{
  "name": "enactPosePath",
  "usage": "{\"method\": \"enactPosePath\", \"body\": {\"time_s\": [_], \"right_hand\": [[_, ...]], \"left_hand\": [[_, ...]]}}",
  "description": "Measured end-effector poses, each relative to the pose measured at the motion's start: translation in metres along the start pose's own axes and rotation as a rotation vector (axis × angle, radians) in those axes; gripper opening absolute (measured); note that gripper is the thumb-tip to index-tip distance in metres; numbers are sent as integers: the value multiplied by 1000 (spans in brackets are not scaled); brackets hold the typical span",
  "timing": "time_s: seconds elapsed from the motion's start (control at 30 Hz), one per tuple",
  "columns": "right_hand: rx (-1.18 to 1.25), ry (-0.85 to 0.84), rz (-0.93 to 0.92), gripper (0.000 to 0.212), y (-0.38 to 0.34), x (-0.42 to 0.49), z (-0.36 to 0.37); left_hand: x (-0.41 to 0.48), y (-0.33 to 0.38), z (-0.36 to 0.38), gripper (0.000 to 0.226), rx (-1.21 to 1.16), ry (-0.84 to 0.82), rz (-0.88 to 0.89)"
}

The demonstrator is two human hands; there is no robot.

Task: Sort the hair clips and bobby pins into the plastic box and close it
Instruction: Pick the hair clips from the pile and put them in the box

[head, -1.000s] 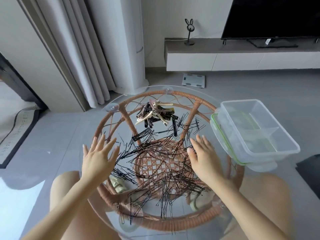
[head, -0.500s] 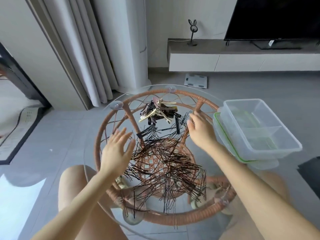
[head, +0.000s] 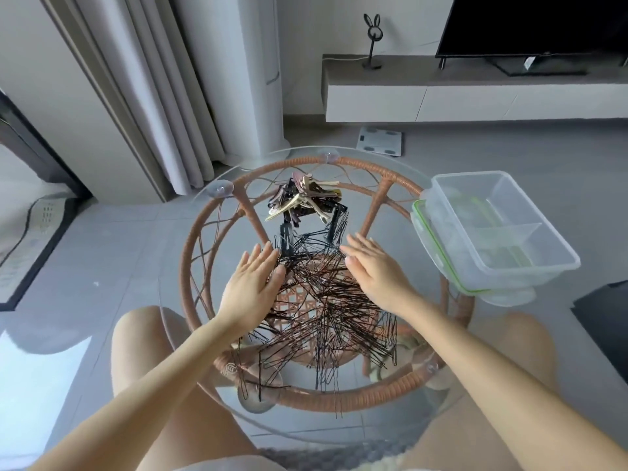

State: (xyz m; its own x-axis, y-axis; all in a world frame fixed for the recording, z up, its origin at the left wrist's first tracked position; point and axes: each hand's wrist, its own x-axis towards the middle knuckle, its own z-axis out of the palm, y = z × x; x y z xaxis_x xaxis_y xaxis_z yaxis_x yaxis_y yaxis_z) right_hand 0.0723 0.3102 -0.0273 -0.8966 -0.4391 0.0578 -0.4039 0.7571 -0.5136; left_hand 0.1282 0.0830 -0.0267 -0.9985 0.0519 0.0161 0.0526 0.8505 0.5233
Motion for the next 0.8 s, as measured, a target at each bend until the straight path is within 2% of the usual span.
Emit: {"method": "enactPosePath", "body": {"time_s": [0.1,0.13,0.23,0.4,0.47,0.57,0.8], "right_hand": [[278,-65,22,42,-16,-22,-10],[340,-68,23,43,-19,-32,-14],[147,-47,-47,71,-14,-65,-26],[-305,-196,-45,110,12,-122,-24],[-383,-203,-67,115,9,-130,-15],[-387,-199,-81,119,-6,-123,-2],[-304,-156,-108,116,-19,-83,13]], "left_hand": [[-11,14,-10,54,-206,-20,-74],[-17,16,-14,57,-210,-23,-63],[-41,15,-21,76,80,-41,80],[-96,9,-7,111,386,-150,173],[-105,11,0,117,461,-165,188],[-97,19,6,119,421,-162,198],[-50,28,20,106,394,-124,290]]}}
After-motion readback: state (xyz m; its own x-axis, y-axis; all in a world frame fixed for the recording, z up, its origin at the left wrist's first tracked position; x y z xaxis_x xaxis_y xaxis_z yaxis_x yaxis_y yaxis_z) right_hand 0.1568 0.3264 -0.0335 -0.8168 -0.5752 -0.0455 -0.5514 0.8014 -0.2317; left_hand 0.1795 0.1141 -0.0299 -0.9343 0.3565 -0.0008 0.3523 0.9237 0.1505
